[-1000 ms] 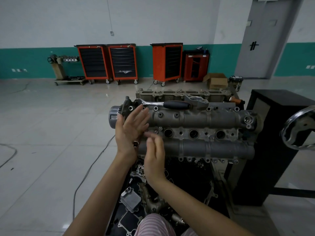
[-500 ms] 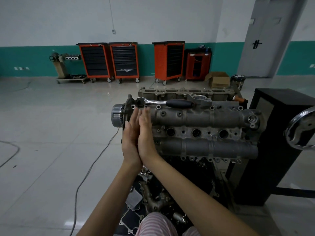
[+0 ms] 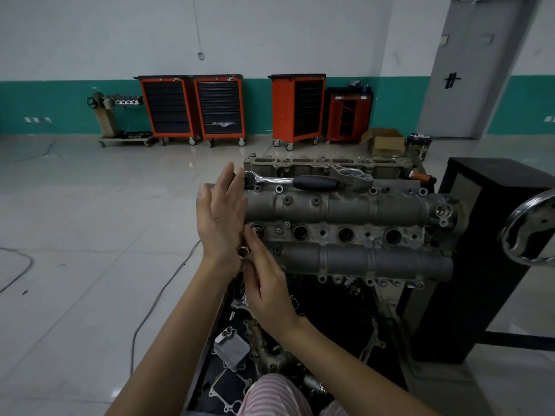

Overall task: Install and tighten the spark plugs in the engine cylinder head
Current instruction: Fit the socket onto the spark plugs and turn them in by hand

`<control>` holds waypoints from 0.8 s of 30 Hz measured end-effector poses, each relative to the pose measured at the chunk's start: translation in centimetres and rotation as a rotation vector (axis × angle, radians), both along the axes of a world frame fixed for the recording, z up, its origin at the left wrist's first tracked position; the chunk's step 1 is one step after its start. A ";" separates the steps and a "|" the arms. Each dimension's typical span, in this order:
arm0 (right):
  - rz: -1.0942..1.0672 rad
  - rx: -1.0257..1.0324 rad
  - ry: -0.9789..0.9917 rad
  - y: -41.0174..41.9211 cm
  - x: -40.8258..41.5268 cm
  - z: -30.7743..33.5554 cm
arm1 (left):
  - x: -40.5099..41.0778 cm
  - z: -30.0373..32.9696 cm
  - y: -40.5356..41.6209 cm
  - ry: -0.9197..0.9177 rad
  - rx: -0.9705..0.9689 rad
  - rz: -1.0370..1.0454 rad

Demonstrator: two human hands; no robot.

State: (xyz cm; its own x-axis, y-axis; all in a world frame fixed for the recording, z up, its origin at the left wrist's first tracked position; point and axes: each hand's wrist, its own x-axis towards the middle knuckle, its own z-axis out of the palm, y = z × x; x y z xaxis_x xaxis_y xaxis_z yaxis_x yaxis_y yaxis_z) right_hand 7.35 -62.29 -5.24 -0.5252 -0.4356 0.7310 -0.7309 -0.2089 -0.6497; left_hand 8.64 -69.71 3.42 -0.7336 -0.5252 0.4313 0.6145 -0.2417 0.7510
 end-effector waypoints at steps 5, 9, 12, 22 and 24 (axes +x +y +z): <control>-0.134 -0.041 0.086 -0.1 -1.5 0.3 | 0.9 -2.0 -0.6 -0.046 -0.052 0.077; -0.169 -0.023 0.071 -0.2 -1.8 1.5 | 1.0 -6.0 1.5 -0.078 -0.108 0.099; -0.073 -0.020 0.062 0.0 -1.5 1.6 | 0.5 -6.0 1.8 -0.061 -0.095 0.098; -0.133 -0.209 -0.235 -2.3 -1.6 4.5 | 0.1 -6.1 2.7 -0.043 -0.017 0.131; -0.104 -0.157 -0.201 -2.9 -2.2 5.3 | 0.2 -6.3 2.8 -0.055 0.021 0.122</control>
State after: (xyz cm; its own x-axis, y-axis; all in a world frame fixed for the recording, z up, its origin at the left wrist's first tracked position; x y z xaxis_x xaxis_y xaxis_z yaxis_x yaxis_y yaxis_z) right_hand 5.10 -65.14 0.05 -0.7023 -0.2618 0.6620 -0.6135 -0.2490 -0.7494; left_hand 8.87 -66.94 -2.91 -0.6859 -0.6204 0.3803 0.5984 -0.1836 0.7799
